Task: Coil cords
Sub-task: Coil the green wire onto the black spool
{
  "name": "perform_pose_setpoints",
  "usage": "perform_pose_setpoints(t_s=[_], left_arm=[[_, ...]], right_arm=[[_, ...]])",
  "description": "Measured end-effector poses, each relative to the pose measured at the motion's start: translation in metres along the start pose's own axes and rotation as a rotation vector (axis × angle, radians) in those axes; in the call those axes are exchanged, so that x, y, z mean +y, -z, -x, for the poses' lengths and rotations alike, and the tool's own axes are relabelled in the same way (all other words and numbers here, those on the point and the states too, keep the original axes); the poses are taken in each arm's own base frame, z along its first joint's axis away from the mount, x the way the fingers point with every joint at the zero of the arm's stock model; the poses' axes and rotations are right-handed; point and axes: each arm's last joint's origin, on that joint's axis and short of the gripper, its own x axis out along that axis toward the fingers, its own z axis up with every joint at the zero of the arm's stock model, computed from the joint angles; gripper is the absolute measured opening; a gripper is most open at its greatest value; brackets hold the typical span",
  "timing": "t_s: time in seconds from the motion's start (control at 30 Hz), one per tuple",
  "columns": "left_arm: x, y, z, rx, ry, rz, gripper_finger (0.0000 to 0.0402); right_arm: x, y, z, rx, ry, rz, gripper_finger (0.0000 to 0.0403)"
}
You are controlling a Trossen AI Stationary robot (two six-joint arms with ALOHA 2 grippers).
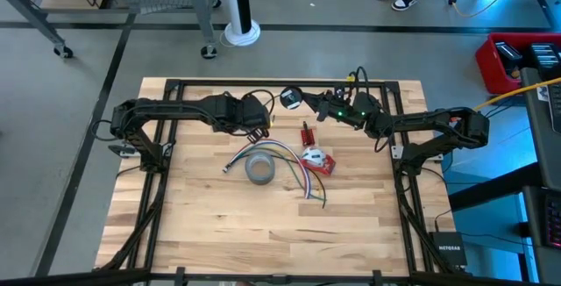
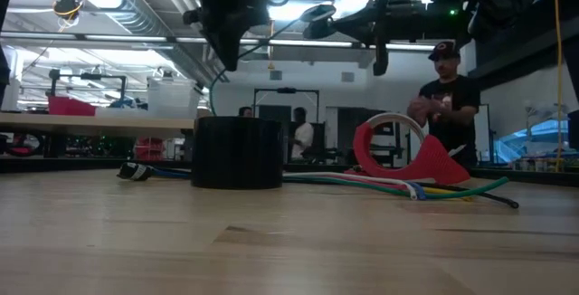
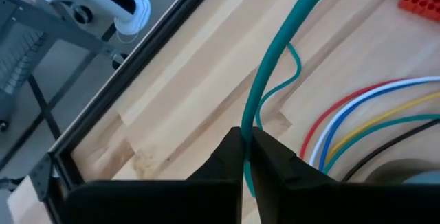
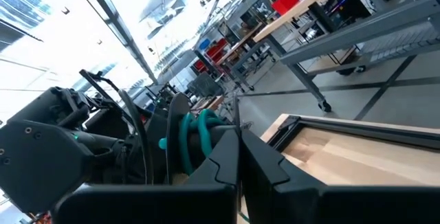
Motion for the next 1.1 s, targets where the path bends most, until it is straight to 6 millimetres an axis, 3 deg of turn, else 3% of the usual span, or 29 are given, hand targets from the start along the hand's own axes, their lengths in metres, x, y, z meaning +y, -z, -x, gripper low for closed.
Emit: perform_pose_setpoints(t_s=[0.2, 0.47, 0.77, 1.1], left_arm=[[-0.008, -0.001, -0.002, -0.022, 0.042, 0.022, 0.0002], [-0.032, 0.017, -0.026, -0.045, 0.147, 0.011, 0.0001], [-0.067, 0.029, -0.044, -0.231, 0.415, 0.025, 0.0], [-0.074, 0.027, -0.046, -0.304, 0.519, 0.132, 0.0]], right_arm=[[0.0, -0.001, 0.0, -0.029, 0.018, -0.002, 0.0007], [-0.002, 0.0, 0.0, -0.038, 0.053, 0.01, 0.0007], [-0.003, 0.001, 0.0, -0.03, 0.069, 0.032, 0.0007], [-0.004, 0.001, 0.0, -0.034, 0.084, 0.031, 0.0007]])
